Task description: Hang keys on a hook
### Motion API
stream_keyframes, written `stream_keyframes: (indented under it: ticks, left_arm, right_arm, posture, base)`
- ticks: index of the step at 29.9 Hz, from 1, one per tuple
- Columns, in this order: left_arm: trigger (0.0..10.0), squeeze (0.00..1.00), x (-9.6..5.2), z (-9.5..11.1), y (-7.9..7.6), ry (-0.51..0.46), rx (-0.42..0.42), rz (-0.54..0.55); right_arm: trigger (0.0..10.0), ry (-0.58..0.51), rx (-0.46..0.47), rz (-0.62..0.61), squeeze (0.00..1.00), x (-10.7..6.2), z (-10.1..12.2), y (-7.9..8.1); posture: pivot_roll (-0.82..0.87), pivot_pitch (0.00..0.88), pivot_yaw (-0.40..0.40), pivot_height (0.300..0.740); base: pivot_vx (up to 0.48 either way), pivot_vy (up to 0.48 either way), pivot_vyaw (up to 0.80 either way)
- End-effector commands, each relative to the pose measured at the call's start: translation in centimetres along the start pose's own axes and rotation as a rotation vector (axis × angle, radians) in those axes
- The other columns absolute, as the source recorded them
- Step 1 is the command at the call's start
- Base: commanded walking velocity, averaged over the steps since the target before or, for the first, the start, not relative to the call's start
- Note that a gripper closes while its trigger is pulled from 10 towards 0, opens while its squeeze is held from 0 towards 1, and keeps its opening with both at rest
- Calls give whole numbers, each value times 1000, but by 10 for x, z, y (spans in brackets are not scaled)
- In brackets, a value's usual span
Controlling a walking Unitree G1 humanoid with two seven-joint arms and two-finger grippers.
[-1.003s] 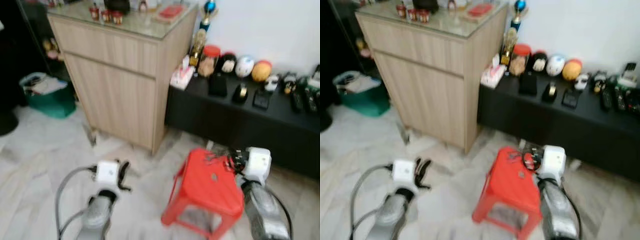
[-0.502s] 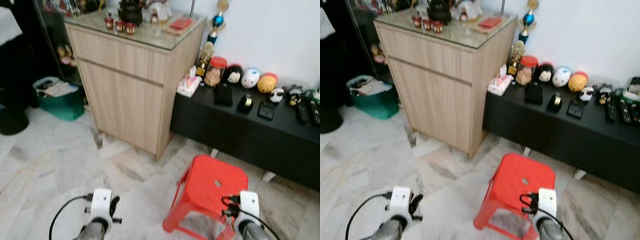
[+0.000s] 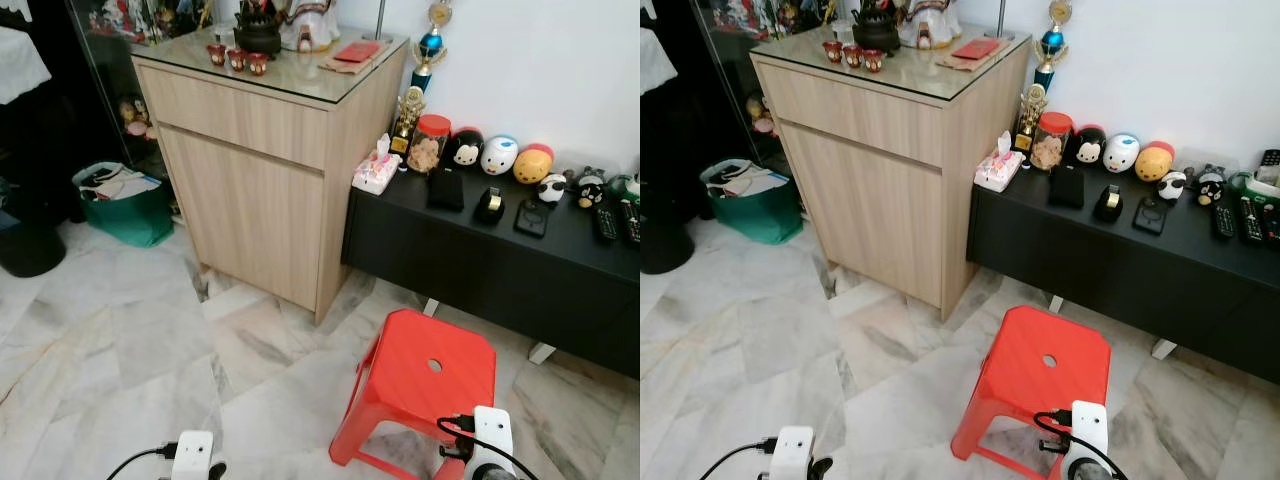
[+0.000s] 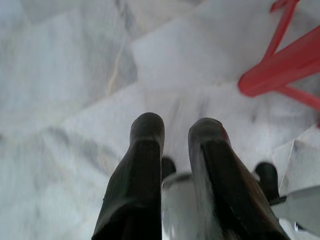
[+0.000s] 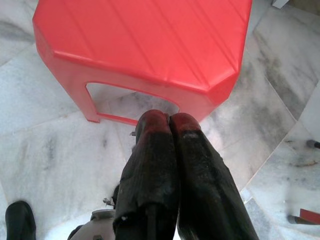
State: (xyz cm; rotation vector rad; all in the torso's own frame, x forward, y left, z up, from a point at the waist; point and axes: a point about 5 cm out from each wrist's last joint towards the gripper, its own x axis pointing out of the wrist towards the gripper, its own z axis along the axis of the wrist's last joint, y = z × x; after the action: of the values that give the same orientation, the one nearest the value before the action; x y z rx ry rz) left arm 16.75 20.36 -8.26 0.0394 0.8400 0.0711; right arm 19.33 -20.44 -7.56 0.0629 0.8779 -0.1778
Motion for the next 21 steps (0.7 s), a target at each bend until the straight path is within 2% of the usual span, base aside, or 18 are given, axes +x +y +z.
stream_keyframes:
  ticks: [1,11,21]
  left_arm:
    - [10000,0,-2,-11,0,45,-16,8]
    - [10000,0,-2,-11,-3,44,-12,-11]
    - [10000,0,-1,-10,-4,43,-23,-11]
  right_arm:
    - [10000,17,2,-7,0,-1,-6,-1]
    - [10000,39,-5,-14,0,-3,-13,-4]
    - [10000,38,17,-14,0,-2,-13,-3]
  posture:
    - [-10,0,-52,740]
    - [-12,0,-50,740]
    - [-12,0,-51,740]
  base:
    - [0,0,0]
    - [0,0,0]
    - [-253,0,0]
